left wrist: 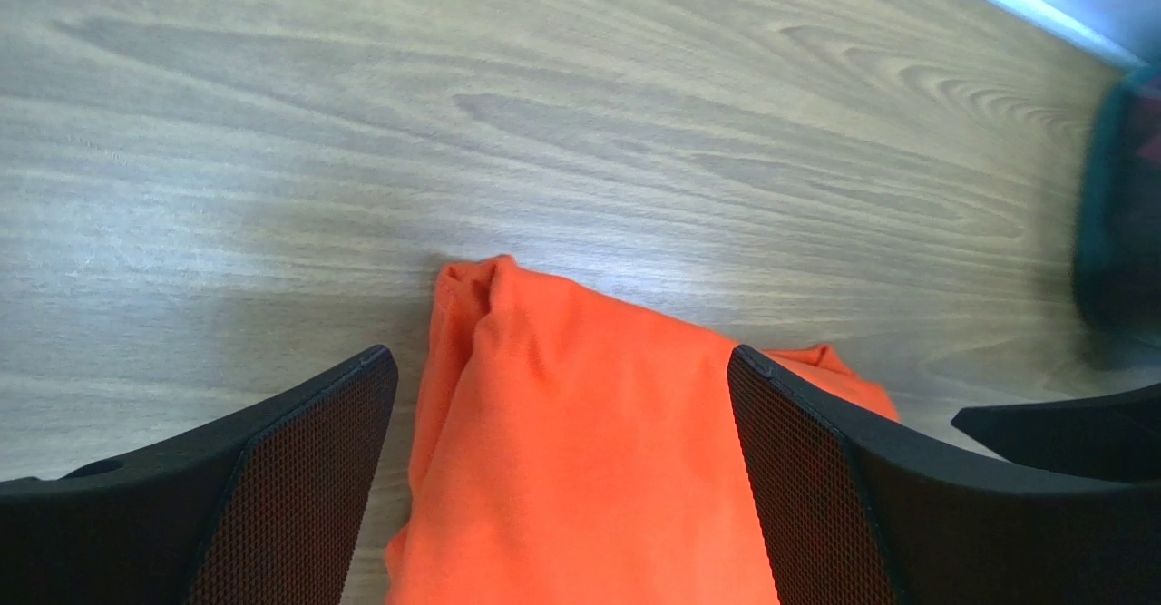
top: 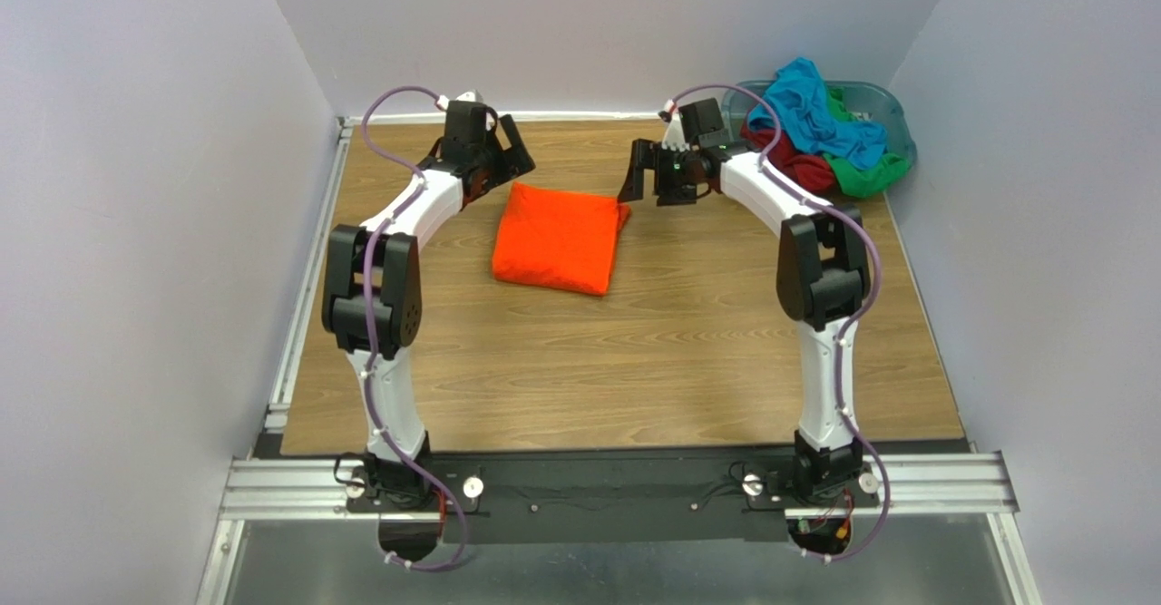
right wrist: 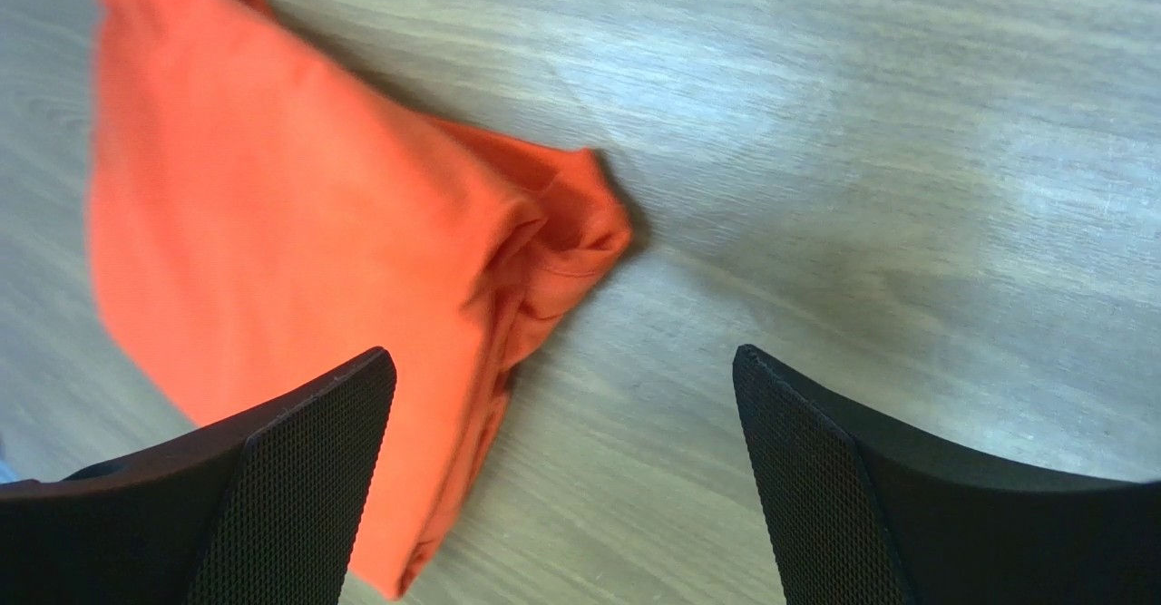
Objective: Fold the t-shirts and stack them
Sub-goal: Fold the tshirt, then neatly place the folded tshirt to the corner
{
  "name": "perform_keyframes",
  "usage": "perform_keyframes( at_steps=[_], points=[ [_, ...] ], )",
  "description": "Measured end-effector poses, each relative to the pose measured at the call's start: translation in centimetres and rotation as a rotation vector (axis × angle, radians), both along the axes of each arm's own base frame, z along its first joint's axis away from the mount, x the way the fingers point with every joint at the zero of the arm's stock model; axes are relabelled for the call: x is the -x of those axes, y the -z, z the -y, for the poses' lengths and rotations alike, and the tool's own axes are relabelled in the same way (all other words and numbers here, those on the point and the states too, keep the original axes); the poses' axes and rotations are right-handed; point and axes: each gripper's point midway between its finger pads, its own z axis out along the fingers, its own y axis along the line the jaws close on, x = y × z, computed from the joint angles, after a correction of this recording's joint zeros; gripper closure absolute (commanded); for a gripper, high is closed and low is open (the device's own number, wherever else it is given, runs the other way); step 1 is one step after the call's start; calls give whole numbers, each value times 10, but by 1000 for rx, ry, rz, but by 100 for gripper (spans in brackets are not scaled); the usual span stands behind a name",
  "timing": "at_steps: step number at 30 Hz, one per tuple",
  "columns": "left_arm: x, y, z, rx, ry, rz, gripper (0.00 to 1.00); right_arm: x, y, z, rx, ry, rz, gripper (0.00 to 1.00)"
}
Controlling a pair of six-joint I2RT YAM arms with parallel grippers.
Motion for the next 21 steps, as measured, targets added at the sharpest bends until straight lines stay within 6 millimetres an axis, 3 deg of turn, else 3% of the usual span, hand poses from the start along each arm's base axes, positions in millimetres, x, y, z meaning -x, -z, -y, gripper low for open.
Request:
perform_keyframes(
  at_steps=[3,10,17,21],
  points=[
    [10,-11,-1,4,1,17,2,14,-14,4,-6,-4,9,0],
    [64,-24,-11,9,4,32,2,86,-51,28,-8,-5,20,0],
    [89,5,-14,-18,38,-15,2,142,-47,48,10,-6,-4,0],
    [86,17,-14,-43,61,-30,3,160,-45,54,14,-7,-12,0]
  ],
)
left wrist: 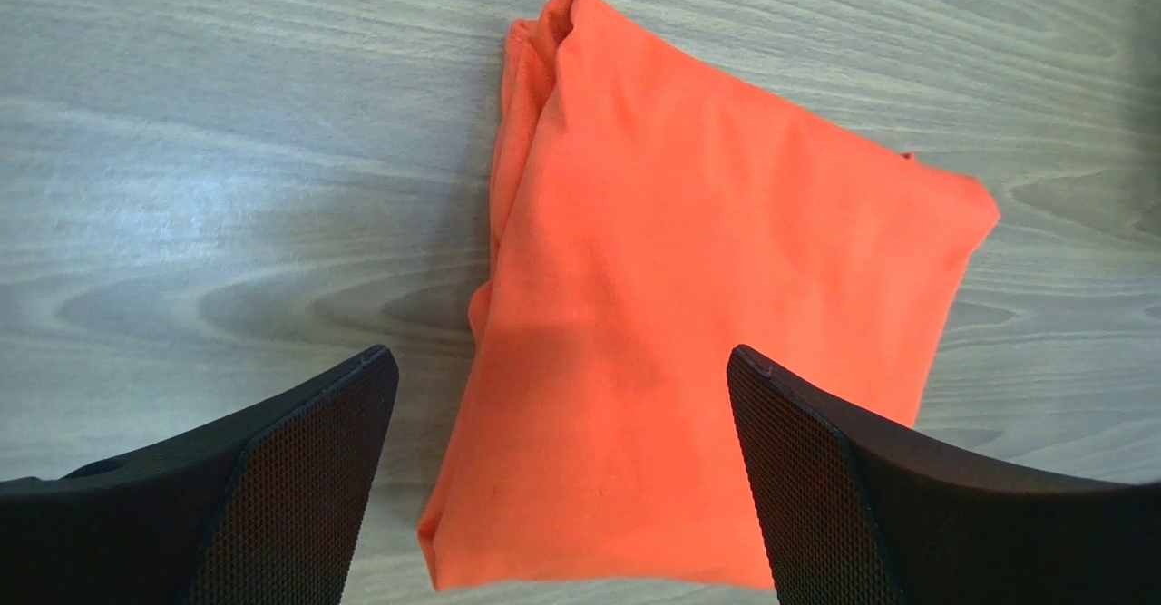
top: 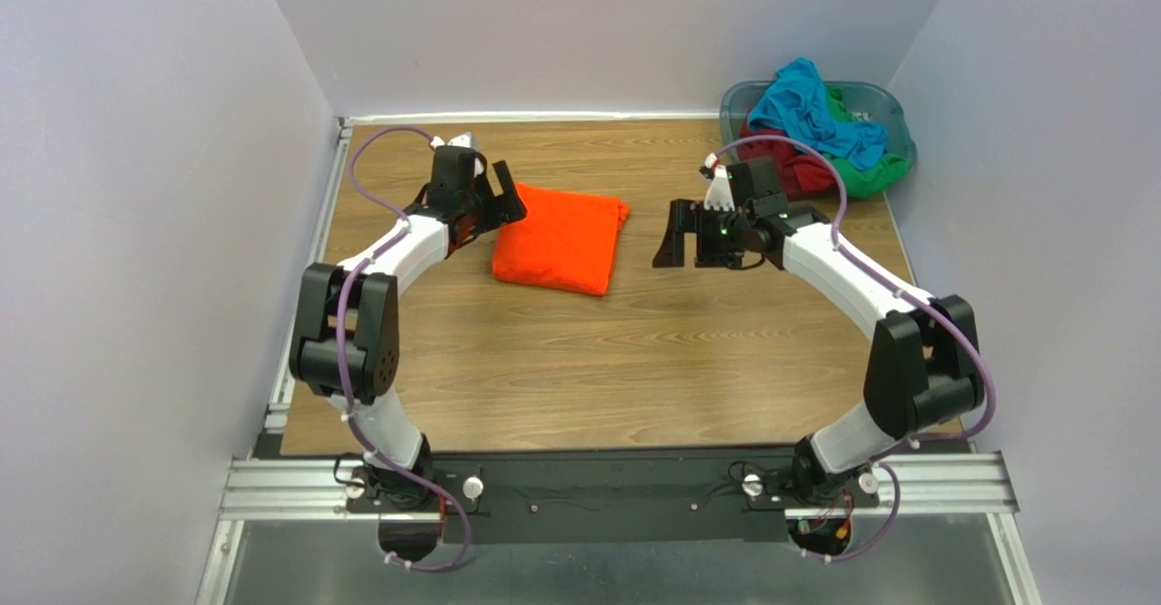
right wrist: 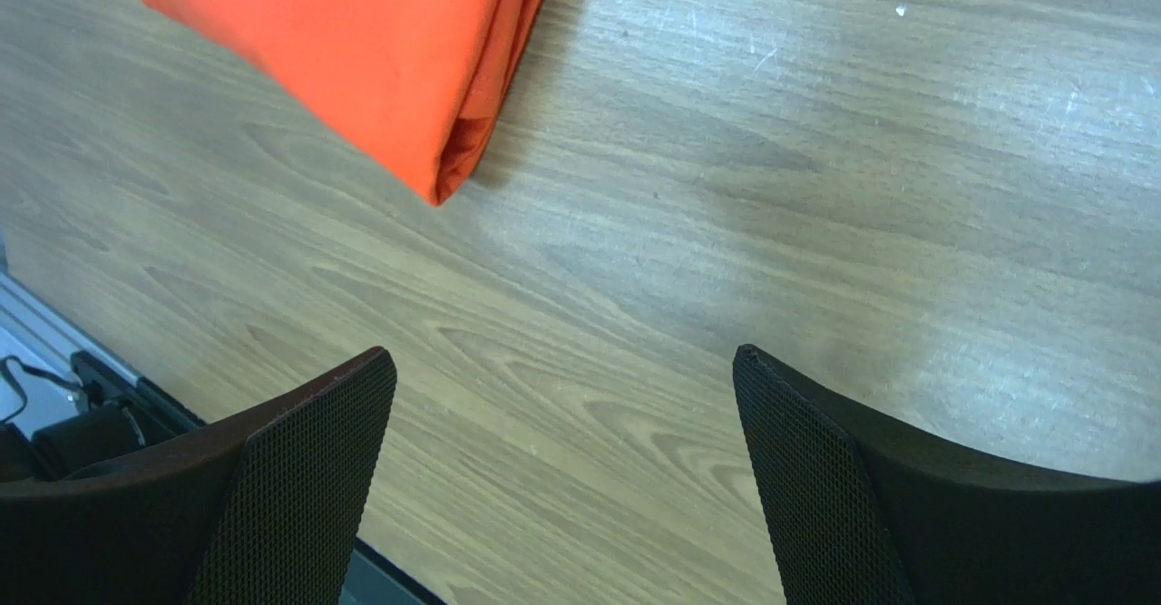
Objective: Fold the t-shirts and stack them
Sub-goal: Neatly place the folded tshirt to the corner
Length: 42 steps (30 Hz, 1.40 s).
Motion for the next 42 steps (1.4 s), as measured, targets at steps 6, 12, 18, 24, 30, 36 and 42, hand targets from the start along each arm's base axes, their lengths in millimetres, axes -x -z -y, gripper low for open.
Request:
perform_keyframes(
  at_steps=[6,12,18,24,30,36,42],
  points=[
    [-12,18,7,-10,45,-20,8,9,-12,4,-8,-1,36,0],
    [-11,39,9,-13,61,-63,22,10,-16,4,-10,-2,51,0],
    [-9,55,14,-2,88,-93,39,12,-13,5,-7,-2,43,0],
    [-2,70,16,7,102,-124,47,12,-11,7,1,4,42,0],
    [-1,71,17,12,107,-127,71,12,-11,7,2,5,43,0],
    [0,72,18,14,115,-132,100,13,-11,8,6,8,46,0],
    [-10,71,17,-6,109,-141,100,12,-12,10,16,5,59,0]
  ],
)
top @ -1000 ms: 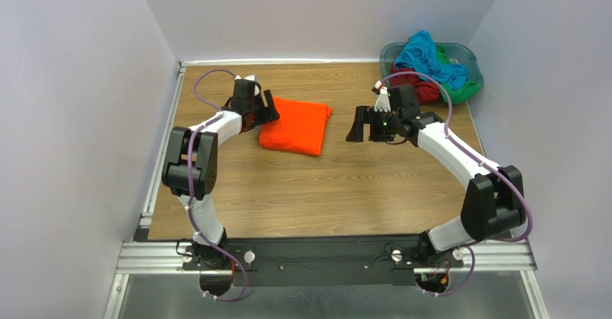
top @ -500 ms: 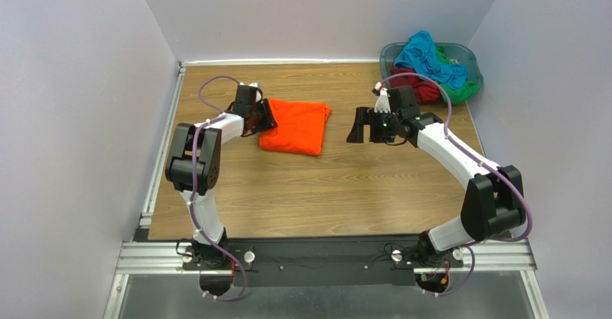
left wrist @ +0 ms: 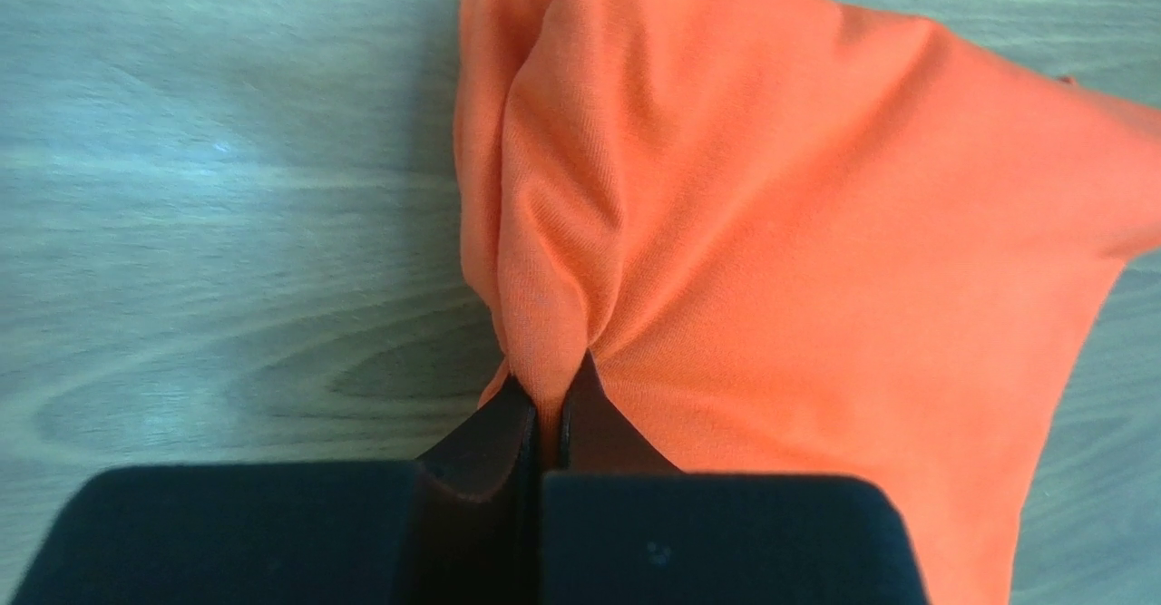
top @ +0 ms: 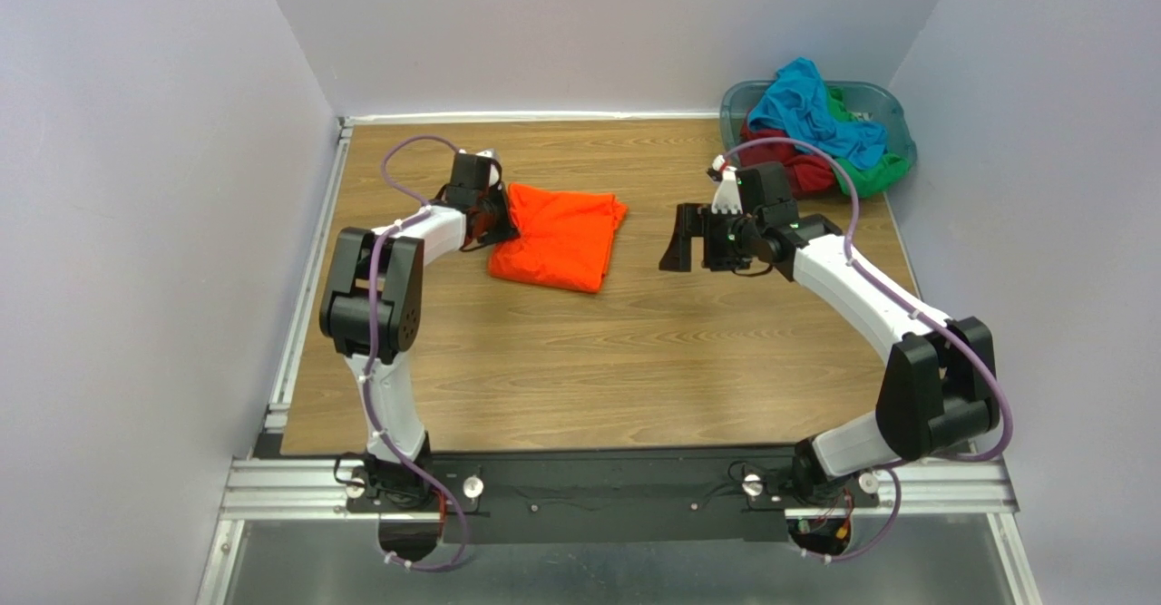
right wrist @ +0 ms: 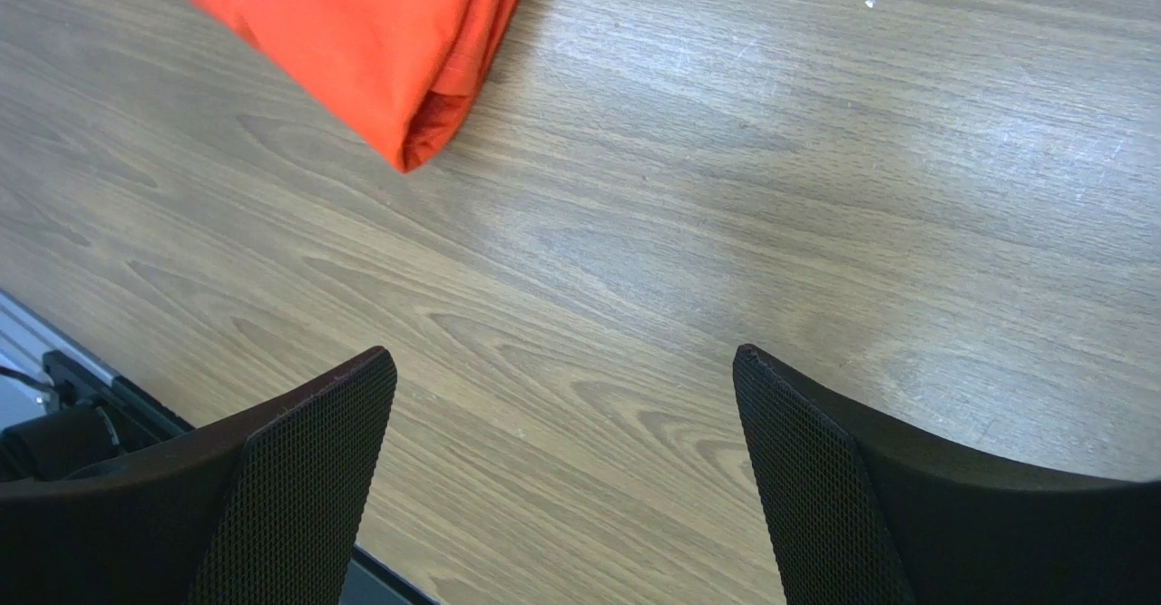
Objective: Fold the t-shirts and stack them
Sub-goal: Neatly place the folded tshirt to the corner
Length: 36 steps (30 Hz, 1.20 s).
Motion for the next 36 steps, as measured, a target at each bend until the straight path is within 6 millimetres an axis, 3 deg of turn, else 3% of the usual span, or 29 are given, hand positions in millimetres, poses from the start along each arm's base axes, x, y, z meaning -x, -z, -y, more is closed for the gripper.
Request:
perform_keyframes(
  at_steps=[9,18,19,25,30,36],
  points=[
    [-28,-10,-29,-134,-64,20,100,-2,0,3,17,-1,14,0],
    [-62,-14,-113,-263,-218,17,100,-7,3,12,63,39,29,0],
    [-68,-16,-133,-275,-252,18,100,-8,3,13,70,45,32,0],
    [-102,-36,-202,-361,-319,67,100,-13,5,21,107,80,44,0],
    [-127,-44,-240,-401,-344,91,100,-15,6,26,131,102,52,0],
    [-142,-44,-276,-433,-380,81,100,-18,7,31,153,122,58,0]
  ],
)
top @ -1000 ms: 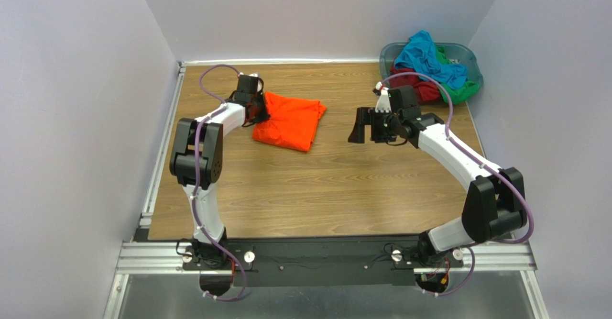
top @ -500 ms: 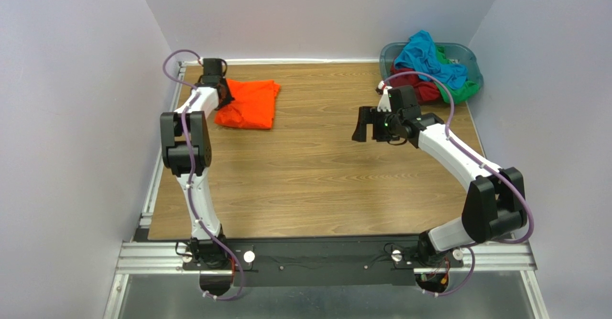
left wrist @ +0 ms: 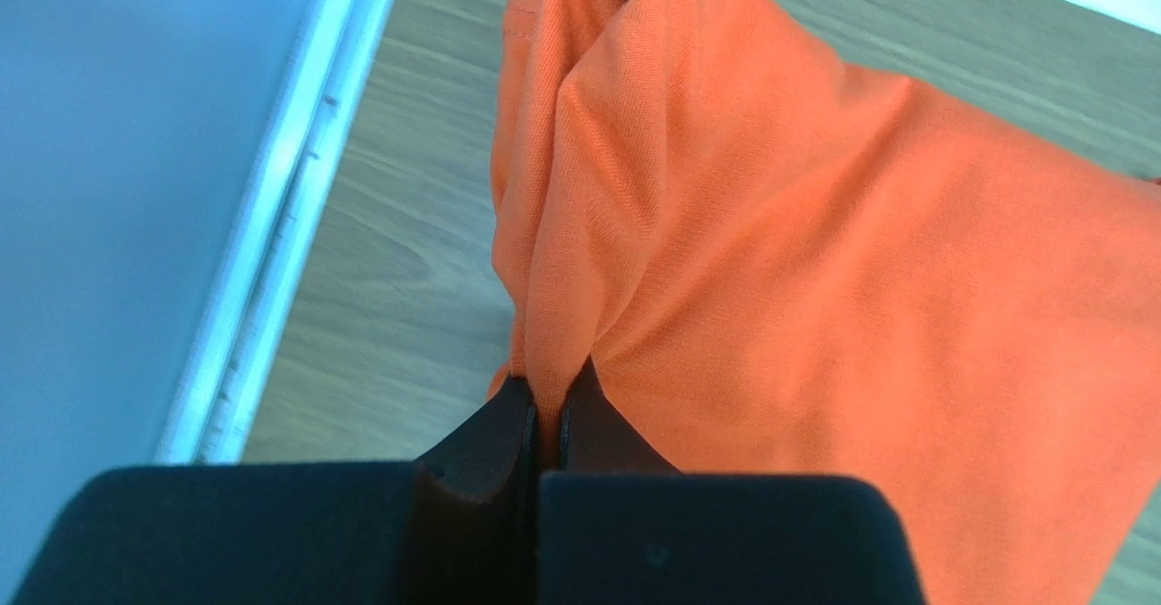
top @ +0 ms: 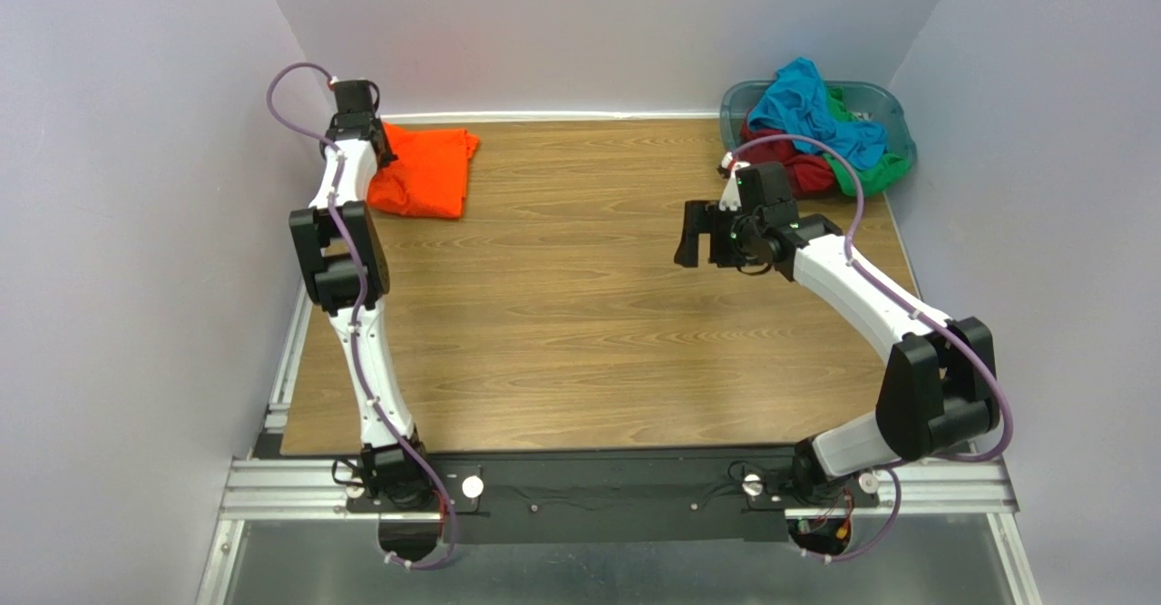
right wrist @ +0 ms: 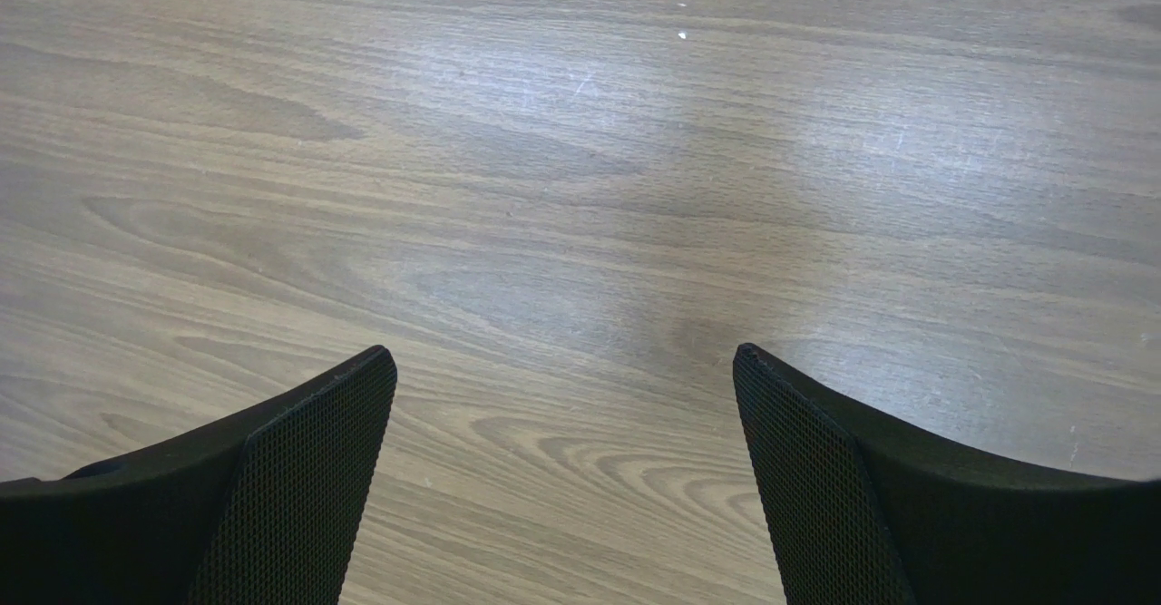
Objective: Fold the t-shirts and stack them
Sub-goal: Neatly place the folded tshirt to the corner, then reset both grippers
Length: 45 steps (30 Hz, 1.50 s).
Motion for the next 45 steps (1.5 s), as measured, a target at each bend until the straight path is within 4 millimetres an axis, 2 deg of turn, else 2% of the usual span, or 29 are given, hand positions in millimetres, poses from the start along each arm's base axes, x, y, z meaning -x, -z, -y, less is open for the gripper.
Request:
perform_keyframes(
  at_steps=[8,11,12,14,15,16,21,24,27,31,34,35,38,39,40,42,45],
  points=[
    [-14,-9,-24,-29,-31,15,99,-2,1,5,21,19,7,0],
    [-13,-10,-25,-29,-44,11,67,-3,1,6,25,23,8,0],
    [-12,-10,-25,-28,-49,9,52,-3,1,6,26,24,8,0],
    [-12,-9,-25,-18,-60,9,35,-3,1,6,27,25,9,0],
    [-11,-9,-25,-14,-68,9,8,-3,1,6,27,25,9,0],
    [-11,-9,-25,-12,-75,9,2,-3,1,6,27,25,9,0],
    [-6,-10,-28,0,-125,8,2,-3,1,6,27,25,9,0],
    [0,-17,-28,7,-143,6,2,-3,1,6,27,25,9,0],
    [8,-39,-26,12,-153,28,2,-3,1,6,27,25,8,0],
    [24,-85,-18,23,-164,91,2,-3,1,6,26,26,9,0],
    [45,-130,-1,43,-163,174,2,-2,-2,6,21,29,15,0],
    [50,-136,5,52,-160,191,2,-2,-5,6,18,29,21,0],
    [76,-165,42,98,-113,260,2,0,-11,6,7,35,37,0],
    [88,-175,69,123,-72,296,2,1,-14,7,3,38,45,0],
    [95,-178,81,136,-53,309,2,2,-17,7,-1,45,51,0],
    [114,-184,127,174,21,340,2,5,-20,10,-3,58,61,0],
    [143,-179,193,199,117,350,2,10,-21,16,0,95,71,0]
  ],
)
